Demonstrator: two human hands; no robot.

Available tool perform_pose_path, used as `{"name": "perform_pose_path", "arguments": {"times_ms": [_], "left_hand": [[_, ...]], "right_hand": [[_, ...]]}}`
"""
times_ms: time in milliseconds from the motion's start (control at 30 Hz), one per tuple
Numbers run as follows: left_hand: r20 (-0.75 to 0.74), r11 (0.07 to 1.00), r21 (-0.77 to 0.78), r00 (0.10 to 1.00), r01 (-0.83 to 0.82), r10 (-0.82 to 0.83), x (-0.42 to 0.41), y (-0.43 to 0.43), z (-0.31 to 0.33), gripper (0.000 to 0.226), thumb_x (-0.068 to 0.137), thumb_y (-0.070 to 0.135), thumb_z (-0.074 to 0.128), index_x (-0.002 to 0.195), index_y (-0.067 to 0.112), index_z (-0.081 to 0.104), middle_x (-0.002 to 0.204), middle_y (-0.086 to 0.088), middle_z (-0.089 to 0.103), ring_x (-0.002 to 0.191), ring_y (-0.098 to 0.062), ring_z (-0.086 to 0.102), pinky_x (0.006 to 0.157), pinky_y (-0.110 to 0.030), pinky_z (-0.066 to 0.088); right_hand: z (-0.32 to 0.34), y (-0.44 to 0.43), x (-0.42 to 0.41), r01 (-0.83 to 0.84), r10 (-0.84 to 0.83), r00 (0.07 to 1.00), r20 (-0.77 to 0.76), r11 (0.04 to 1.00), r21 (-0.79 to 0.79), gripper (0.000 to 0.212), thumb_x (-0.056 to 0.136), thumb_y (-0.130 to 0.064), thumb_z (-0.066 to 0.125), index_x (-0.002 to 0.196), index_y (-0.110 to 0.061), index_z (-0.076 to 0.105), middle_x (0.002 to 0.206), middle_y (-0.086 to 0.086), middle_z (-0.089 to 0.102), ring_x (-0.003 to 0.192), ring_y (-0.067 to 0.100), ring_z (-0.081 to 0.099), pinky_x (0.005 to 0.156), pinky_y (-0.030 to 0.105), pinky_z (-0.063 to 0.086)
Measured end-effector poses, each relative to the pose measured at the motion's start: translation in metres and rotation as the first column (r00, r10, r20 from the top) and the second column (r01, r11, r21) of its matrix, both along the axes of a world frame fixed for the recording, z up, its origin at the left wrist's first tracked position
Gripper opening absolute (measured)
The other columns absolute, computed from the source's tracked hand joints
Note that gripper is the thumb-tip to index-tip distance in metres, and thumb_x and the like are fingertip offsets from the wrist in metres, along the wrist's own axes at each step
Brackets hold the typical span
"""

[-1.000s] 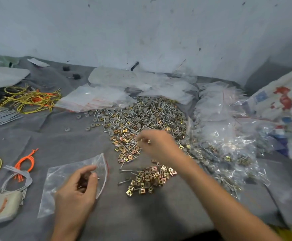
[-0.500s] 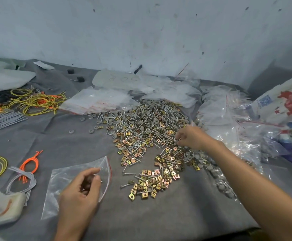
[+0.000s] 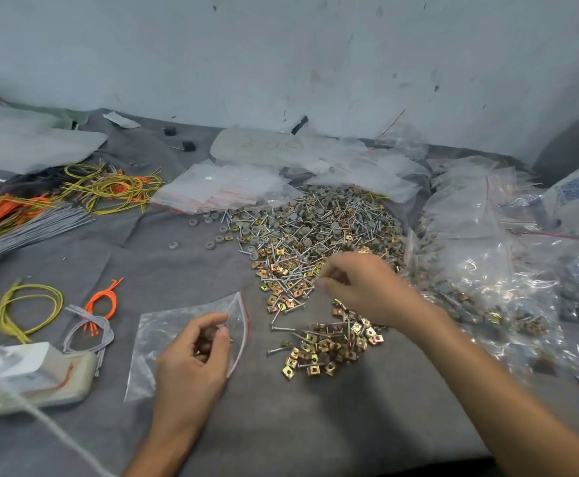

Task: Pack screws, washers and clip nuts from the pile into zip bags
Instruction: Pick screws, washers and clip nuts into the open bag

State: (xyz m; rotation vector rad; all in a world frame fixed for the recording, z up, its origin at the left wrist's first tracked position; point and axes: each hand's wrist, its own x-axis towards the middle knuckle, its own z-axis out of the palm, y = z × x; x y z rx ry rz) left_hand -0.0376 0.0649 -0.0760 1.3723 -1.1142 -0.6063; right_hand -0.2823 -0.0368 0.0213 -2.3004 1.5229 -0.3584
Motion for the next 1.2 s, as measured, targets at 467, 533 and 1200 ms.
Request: {"name": "perform_pose_path", "arguments": {"times_ms": [467, 533, 1200], "left_hand": [[0.083, 1.0, -0.011, 0.996, -0.015, 0.016, 0.006, 0.001, -0.004, 0.032, 0.091, 0.002, 0.067, 0.096, 0.033, 0.071, 0.093, 0.017, 0.072, 0.081, -0.003, 0.067, 0.07, -0.01, 0.048], [0.067, 1.0, -0.013, 0.998, -0.014, 0.015, 0.006, 0.0, -0.005, 0.032, 0.091, 0.003, 0.067, 0.095, 0.035, 0.071, 0.089, 0.013, 0.072, 0.074, -0.004, 0.067, 0.067, -0.013, 0.05], [0.045, 0.999, -0.012, 0.998, -0.037, 0.037, 0.004, 0.0, -0.003, 0.039, 0.089, 0.005, 0.069, 0.096, 0.043, 0.07, 0.081, 0.016, 0.07, 0.064, -0.002, 0.065, 0.059, -0.012, 0.049]], "right_hand": [[-0.039, 0.041, 0.108, -0.297, 0.283, 0.951, -0.122, 0.949, -0.109, 0.026, 0.1, -0.042, 0.051, 0.114, -0.027, 0.068, 0.11, 0.003, 0.07, 0.104, 0.031, 0.064, 0.079, 0.04, 0.05], [-0.03, 0.033, 0.098, -0.219, 0.217, 0.975, -0.048, 0.973, -0.066, 0.024, 0.098, -0.044, 0.055, 0.114, -0.032, 0.069, 0.104, -0.004, 0.072, 0.098, 0.022, 0.065, 0.077, 0.034, 0.049], [-0.051, -0.089, -0.017, 0.148, -0.144, 0.897, -0.417, 0.989, -0.024, 0.039, 0.108, -0.025, 0.037, 0.145, -0.017, 0.042, 0.134, 0.01, 0.061, 0.105, 0.025, 0.065, 0.091, 0.042, 0.057]]}}
